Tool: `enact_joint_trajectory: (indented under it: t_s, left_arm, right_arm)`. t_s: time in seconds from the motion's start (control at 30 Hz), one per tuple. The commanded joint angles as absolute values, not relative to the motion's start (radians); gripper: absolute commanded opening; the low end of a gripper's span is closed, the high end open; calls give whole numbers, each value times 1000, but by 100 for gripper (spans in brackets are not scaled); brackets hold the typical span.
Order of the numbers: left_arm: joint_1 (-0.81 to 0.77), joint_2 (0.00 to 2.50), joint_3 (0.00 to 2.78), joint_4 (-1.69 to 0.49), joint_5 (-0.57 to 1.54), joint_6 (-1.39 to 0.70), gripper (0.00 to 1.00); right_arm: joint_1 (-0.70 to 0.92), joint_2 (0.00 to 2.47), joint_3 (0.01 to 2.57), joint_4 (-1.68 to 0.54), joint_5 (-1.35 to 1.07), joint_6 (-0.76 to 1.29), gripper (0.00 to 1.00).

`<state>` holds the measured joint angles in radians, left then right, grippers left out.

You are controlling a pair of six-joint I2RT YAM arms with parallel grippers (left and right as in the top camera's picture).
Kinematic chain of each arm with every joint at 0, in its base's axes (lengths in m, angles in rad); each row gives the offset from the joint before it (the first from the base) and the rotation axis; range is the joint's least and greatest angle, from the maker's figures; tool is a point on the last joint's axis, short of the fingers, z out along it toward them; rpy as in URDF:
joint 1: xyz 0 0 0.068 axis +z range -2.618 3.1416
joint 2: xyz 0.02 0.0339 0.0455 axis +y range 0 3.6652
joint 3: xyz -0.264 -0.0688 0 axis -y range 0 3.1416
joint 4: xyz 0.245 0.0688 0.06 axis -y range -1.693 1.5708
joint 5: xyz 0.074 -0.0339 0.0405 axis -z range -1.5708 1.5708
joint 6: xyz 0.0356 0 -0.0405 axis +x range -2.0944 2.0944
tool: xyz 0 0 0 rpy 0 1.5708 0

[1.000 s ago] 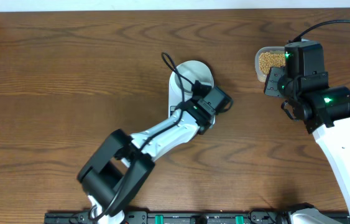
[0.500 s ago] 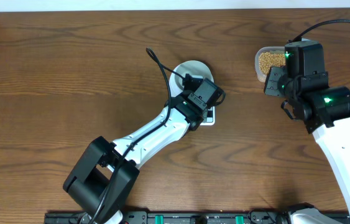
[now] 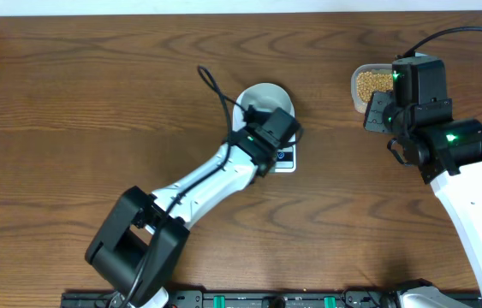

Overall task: Scoop item into bowl and weigh 50g on scale
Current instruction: 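Withdraw the left gripper back from the scale toward the front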

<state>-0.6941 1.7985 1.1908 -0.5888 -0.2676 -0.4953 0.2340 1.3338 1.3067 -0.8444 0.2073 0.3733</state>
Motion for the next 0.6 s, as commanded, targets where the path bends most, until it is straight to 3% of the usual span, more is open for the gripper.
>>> enact_joint_trajectory:
  t_s: [0.0,0.23,0.57]
  left_arm:
    - [-619,1749,1199,-636,-153,-384,8]
    - [-527,1704,1199,-658,44,-184,7]
    - [-527,1685,1199,-707,47,-50,8]
  right_arm:
    - [229,1320,1328,-842,234,358,1]
    - [230,1320,1328,-826,249,357,1]
    - [230,1320,1328,-820,290,343,1]
